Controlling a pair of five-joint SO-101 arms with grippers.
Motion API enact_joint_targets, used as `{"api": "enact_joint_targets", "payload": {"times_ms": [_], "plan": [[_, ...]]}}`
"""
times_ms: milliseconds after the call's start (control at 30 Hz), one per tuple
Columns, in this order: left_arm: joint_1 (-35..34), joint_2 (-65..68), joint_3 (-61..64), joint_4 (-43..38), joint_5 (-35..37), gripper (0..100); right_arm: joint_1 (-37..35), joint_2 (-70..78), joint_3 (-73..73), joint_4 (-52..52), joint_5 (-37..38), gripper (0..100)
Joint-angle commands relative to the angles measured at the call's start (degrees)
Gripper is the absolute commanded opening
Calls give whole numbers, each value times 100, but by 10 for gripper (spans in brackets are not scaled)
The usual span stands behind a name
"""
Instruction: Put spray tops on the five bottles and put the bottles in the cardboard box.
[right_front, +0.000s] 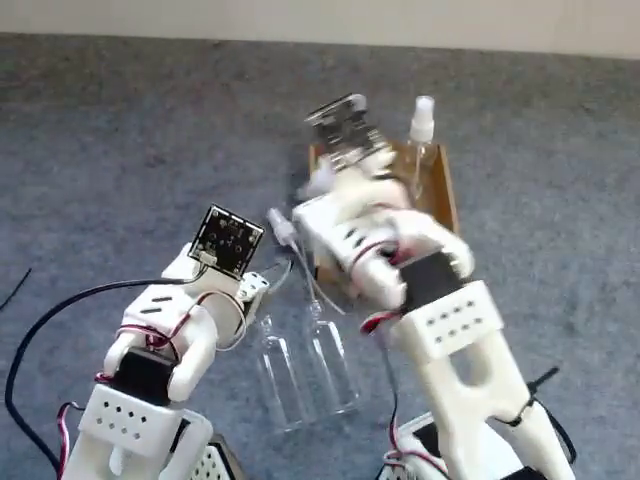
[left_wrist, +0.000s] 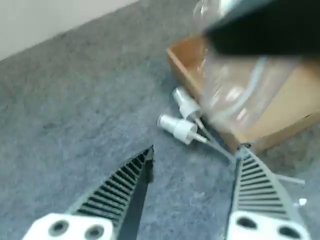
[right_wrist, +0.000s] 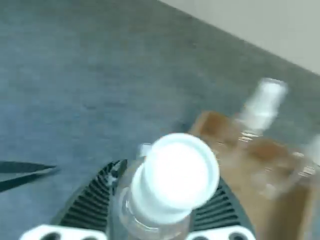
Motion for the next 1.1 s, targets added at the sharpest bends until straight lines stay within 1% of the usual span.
{"api": "enact_joint_targets", "payload": {"times_ms": [0,100,200,433,567,700,833,933,1067], "plan": [[-145,31,48,-149,-44,236,980,-154,-268,-22,527,3],[-145,40,57,-149,-44,235,1200,-154,-224,-145,747,3],[-154,40,57,-149,-44,235,1297,-40,75,-752,756,3],[-330,57,66,-149,-35,235,1279,910,681,-1807,712,3],[-321,75,66,-149,-35,235,1297,1086,725,-2088,703,3],[-321,75,66,-149,-44,235,1130,1209,831,-2220,334,3],[-330,75,66,-149,-44,235,760,1490,857,-2422,281,3],[-330,75,66,-149,-44,235,725,1763,848,-2703,-9,3],[-330,75,66,-149,-44,235,725,2000,848,-2897,-18,3]]}}
